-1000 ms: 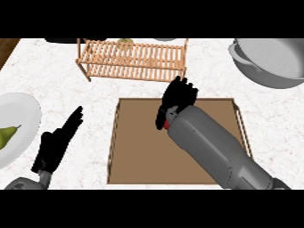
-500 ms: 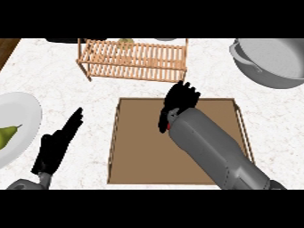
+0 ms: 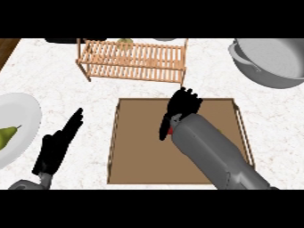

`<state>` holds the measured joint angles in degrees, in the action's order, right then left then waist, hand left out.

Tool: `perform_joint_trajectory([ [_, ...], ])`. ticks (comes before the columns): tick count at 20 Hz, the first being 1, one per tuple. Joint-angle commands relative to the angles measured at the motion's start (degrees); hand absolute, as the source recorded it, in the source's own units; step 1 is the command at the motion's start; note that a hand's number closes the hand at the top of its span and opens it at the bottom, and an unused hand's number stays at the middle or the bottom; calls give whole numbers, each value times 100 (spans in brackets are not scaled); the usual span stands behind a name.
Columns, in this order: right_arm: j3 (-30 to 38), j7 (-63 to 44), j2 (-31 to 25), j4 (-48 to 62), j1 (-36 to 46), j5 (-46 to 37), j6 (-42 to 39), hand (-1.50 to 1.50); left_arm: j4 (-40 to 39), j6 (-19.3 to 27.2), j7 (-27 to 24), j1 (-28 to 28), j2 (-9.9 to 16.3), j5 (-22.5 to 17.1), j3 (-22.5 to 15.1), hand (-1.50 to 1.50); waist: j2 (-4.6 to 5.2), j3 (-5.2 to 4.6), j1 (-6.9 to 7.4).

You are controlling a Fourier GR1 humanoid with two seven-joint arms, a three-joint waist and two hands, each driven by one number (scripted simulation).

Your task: Pick the tomato from the tray and place it in the tiered shelf

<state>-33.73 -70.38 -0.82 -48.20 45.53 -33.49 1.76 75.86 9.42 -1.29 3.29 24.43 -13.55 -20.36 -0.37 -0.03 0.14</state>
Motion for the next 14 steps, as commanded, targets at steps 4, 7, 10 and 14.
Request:
perform_joint_trajectory([
  [4, -61, -1046, 78, 236, 44, 47, 168, -150, -286, -140, 122, 298, -84, 34, 174, 0, 45, 0, 42],
  [7, -139, -578, 79, 425, -64, -15, 186, 150, 67, -129, 165, 21, -62, 122, 147, 0, 40, 3, 67],
  [10, -59, -336, 78, 526, 338, 226, 122, 150, 311, -284, 138, -180, 23, 192, 196, 0, 45, 3, 106],
  [14, -332, -72, 77, 986, 202, 103, 552, 150, 179, -272, 338, 217, -194, 206, 239, 0, 73, 4, 167],
])
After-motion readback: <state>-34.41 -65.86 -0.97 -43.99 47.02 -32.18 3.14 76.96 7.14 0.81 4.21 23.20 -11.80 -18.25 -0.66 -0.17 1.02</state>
